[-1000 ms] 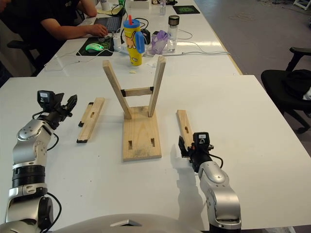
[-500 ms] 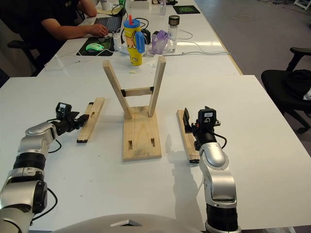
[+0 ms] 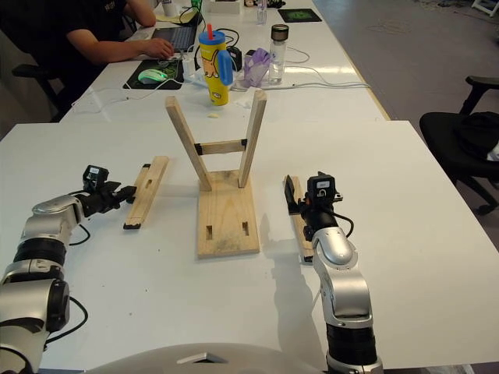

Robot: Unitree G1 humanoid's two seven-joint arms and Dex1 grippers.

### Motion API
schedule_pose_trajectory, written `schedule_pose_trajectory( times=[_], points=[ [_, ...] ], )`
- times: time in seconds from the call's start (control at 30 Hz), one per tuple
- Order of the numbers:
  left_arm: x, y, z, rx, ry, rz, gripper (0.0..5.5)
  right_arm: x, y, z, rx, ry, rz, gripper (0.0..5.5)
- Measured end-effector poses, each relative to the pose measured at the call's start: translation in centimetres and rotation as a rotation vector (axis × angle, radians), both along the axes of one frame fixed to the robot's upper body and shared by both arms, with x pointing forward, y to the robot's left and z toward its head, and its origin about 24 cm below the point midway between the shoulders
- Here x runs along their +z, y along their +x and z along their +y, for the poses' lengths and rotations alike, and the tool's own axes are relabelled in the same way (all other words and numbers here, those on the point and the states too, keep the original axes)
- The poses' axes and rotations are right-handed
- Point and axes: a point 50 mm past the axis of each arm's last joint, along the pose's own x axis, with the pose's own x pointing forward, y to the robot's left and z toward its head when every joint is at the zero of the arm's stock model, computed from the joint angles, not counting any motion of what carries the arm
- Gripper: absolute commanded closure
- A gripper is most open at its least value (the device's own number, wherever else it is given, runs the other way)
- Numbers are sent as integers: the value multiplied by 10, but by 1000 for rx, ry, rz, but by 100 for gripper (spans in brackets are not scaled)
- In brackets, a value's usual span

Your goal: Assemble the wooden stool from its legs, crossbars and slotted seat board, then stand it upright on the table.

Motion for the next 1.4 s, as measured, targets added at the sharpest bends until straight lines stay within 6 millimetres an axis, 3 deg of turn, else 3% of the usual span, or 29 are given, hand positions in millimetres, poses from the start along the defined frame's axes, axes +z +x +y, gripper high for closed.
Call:
schedule_pose_trajectory(
  times=[0.77, 1.07, 1.17, 1.3, 1.37, 1.4],
  points=[
    [-11, -4, -9, -35, -41, 80, 281, -18, 3, 4, 19, -39, 77, 169],
    [-14, -3, -8, -7, -38, 103, 417, -22, 4, 4, 16, -49, 92, 166],
    [-14, -2, -8, -16, -1, 104, 417, -19, 4, 3, 10, -51, 70, 166],
    [-11, 2, -7, 34, 31, -18, 417, -3, 11, -2, -21, -34, -39, 166],
    [0, 7, -7, 65, 1, -138, 417, 6, 16, -5, -28, -19, -93, 166],
    [15, 12, -8, 84, -26, -267, 417, 12, 18, -6, -20, 16, -114, 166]
  ],
)
